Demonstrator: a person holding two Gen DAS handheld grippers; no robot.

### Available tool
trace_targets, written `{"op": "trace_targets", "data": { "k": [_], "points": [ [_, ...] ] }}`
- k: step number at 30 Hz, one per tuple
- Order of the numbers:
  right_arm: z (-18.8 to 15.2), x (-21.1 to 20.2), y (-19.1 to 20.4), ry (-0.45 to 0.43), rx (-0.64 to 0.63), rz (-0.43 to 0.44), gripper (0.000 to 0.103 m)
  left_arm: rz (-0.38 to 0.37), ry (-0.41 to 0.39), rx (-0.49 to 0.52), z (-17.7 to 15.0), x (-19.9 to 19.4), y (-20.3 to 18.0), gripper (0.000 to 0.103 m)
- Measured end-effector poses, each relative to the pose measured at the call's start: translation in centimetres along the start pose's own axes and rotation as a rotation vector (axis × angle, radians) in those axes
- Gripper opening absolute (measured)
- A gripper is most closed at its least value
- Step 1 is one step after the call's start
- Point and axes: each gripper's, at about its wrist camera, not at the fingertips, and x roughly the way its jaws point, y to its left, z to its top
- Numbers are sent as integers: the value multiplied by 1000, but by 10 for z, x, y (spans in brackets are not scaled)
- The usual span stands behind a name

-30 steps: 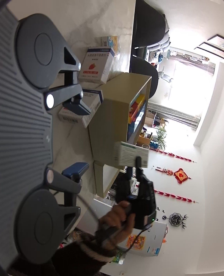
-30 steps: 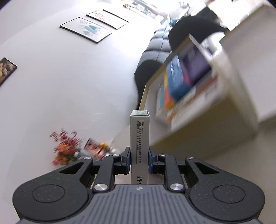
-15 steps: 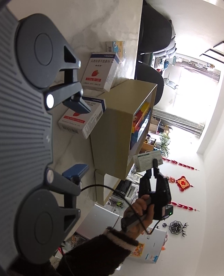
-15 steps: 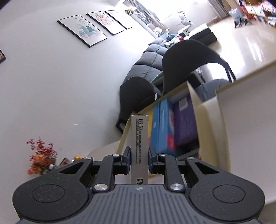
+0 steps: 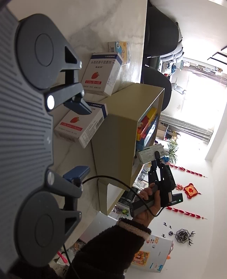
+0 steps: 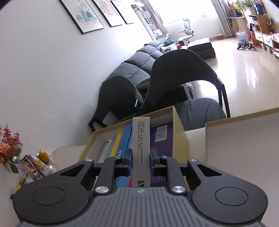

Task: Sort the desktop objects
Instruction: 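Lower the green-and-white box into the tall box and open the right tool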

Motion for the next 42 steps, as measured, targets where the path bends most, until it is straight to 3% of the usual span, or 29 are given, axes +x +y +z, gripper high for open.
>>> {"op": "trace_targets", "data": {
  "k": [7,13,18,20,34,42],
  "points": [
    [16,33,-10,18,-10,66,22,14,8,6,7,6,1,65],
    [21,48,-14,-4,-34,50,23,28,11,11,10,5,1,65],
    [19,51,-15,-4,-74,-8,34,29,18,10,10,6,2,65],
    [18,48,-14,-17,-91,-21,39,25,18,12,10,7,1,65],
    [-2,-5,5,-94,-167,-33,40,83,9,-9,12,5,24,67],
    [-28,-36,16,-123,-186,-27,57,189,49,-60,18,10,51,73]
  ]
}}
